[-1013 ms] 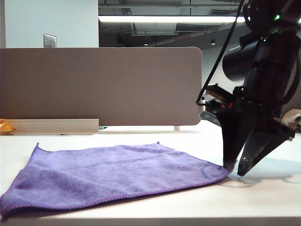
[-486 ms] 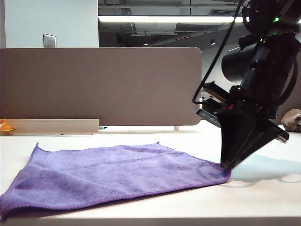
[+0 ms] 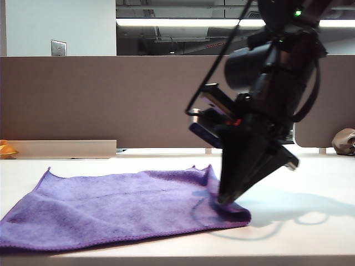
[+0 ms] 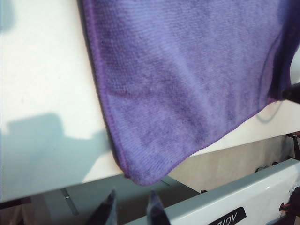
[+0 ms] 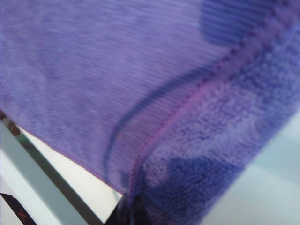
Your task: Fold the bottom of the cloth upward, then fold it vertically to form a square shape.
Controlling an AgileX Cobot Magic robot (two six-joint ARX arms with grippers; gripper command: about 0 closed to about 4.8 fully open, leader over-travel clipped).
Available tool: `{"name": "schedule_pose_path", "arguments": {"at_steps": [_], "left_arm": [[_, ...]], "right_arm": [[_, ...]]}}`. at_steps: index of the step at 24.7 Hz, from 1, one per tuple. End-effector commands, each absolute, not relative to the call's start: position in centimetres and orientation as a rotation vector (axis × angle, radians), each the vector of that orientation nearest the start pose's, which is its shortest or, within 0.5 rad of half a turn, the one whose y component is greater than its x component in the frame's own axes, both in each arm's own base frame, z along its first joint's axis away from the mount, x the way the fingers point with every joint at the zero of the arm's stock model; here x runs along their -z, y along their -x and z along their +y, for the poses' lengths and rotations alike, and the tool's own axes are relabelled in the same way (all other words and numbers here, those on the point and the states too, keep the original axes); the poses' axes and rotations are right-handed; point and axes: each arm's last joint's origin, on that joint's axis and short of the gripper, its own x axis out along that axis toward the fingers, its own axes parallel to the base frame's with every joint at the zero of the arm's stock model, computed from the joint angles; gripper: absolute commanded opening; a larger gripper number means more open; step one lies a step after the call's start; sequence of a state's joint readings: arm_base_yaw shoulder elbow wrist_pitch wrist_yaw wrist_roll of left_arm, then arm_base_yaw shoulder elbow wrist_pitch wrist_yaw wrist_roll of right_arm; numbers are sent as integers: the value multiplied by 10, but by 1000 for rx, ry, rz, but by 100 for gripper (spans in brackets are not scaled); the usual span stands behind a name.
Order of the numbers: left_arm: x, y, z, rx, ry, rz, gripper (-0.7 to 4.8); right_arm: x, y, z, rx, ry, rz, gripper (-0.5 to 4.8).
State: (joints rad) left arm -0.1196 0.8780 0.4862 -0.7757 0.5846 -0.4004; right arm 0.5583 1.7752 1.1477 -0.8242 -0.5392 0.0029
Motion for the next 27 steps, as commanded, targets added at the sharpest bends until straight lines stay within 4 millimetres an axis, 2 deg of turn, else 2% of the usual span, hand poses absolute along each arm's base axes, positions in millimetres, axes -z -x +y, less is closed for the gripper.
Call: {"name": "schedule_pose_path", "arguments": {"at_steps": [1, 4, 14, 27], "left_arm": [[-180, -133, -32, 373, 637, 1280, 86], [-173, -132, -32, 363, 657, 1286, 86], [-172, -135, -33, 395, 666, 1243, 86], [-178, -144, -35, 442, 716, 1153, 85]], "right_arm": [[-177, -258, 192, -911, 12, 1497, -1], [-181, -254, 203, -984, -37, 1475, -1], [-210, -260, 222, -1018, -31, 1393, -1], [-208, -244, 242, -1062, 8, 1410, -1]]}}
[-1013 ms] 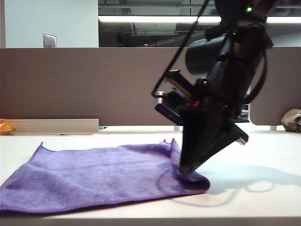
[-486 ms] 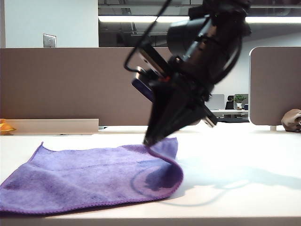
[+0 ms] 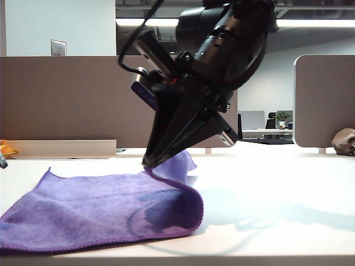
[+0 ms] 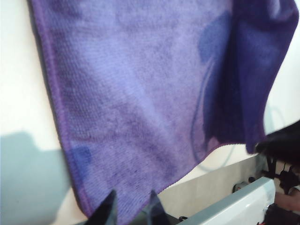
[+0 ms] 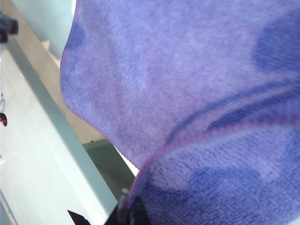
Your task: Fold the bottom of the cloth upward, then fold it vertically to form a square shape.
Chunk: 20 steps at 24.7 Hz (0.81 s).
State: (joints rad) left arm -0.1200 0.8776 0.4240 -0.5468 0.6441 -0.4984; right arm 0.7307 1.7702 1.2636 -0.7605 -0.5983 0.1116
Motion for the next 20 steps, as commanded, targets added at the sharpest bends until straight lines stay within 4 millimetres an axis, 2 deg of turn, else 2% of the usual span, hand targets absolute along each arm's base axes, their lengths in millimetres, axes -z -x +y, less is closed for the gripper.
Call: {"name": "schedule_pose_path", "arguments": {"at_steps": [1, 6, 8, 13, 20], "left_arm": [[-177, -143, -35, 437, 717, 1168, 85], [-170, -134, -31, 324, 653, 1259, 90], [-170, -133, -32, 330, 661, 1272, 91], [-168, -128, -31, 306, 683, 1335, 178], [-165, -128, -31, 292, 681, 1354, 181]], "right_arm": [[-208, -244, 242, -1063, 8, 1408, -1], [-208, -245, 241, -1058, 4, 1410, -1], [-208, -245, 241, -1060, 4, 1407, -1], [-208, -246, 241, -1061, 3, 1401, -1], [-208, -246, 241, -1062, 3, 1402, -1]]}}
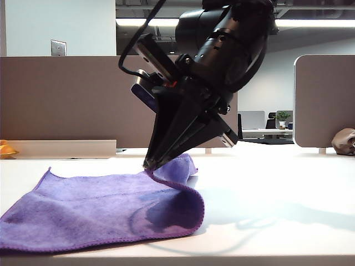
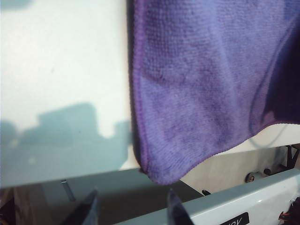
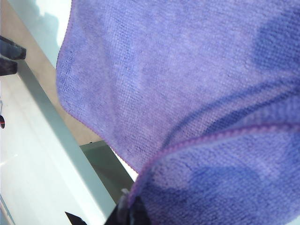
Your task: Fold the bottom of the cloth upward, then fold it vertically to form a square shape.
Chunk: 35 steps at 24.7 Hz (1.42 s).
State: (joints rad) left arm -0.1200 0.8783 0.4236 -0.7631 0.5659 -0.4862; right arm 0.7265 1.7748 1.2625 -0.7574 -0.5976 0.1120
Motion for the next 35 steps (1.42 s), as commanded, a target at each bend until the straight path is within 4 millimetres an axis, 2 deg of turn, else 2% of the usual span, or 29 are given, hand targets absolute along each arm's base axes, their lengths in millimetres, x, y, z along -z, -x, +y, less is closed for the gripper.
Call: {"name": "schedule_pose_path", "arguments": {"at_steps": [1, 5, 9, 24, 35], "left_arm": [[-163, -128, -31, 292, 684, 1367, 181], [-152, -135, -45, 354, 633, 1446, 182], [-145, -146, -63, 406, 616, 1447, 182], [-149, -158, -66, 391, 644, 1318, 172], [-152, -160, -68, 456, 693, 1309, 169]], "right_arm": [[-208, -246, 241, -1062, 3, 1402, -1], [-208, -246, 241, -1062, 2, 1403, -1], [-208, -245, 241, -1061, 2, 1412, -1], [-208, -245, 240, -1056, 2, 1425, -1], [-208, -244, 239, -1052, 3, 1436, -1]]}}
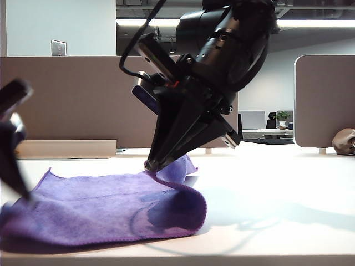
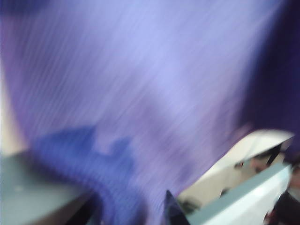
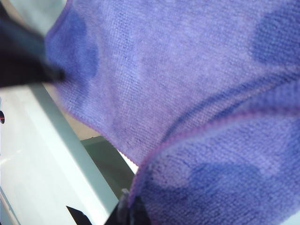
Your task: Fold the bottom of the cloth upward, then fold it vertically to form a square shape.
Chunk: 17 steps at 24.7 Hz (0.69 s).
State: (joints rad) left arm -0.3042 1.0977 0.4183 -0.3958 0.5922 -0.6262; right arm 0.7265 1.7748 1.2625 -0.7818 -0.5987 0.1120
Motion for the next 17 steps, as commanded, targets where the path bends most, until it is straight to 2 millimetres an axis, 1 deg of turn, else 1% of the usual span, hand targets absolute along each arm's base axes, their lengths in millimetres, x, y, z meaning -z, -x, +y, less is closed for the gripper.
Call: {"name": "schedule_pose_path", "arguments": {"at_steps": [1, 7, 10, 13, 16, 17], "left_arm": [[-151, -159, -68, 449, 694, 1315, 169], [-151, -159, -67, 439, 691, 1322, 168], [-151, -158, -67, 437, 691, 1328, 109], [-150, -158, -67, 436, 688, 1332, 84], [-150, -158, -67, 443, 679, 1329, 73], [-150, -158, -67, 447, 673, 1326, 52]], "right_arm": [[-208, -244, 239, -1051, 3, 1437, -1], [-208, -244, 239, -1051, 4, 1438, -1], [-208, -244, 239, -1052, 4, 1438, -1], [-208, -244, 239, -1051, 4, 1439, -1], [-208, -244, 239, -1051, 4, 1440, -1], [-208, -243, 239, -1052, 3, 1440, -1]]}}
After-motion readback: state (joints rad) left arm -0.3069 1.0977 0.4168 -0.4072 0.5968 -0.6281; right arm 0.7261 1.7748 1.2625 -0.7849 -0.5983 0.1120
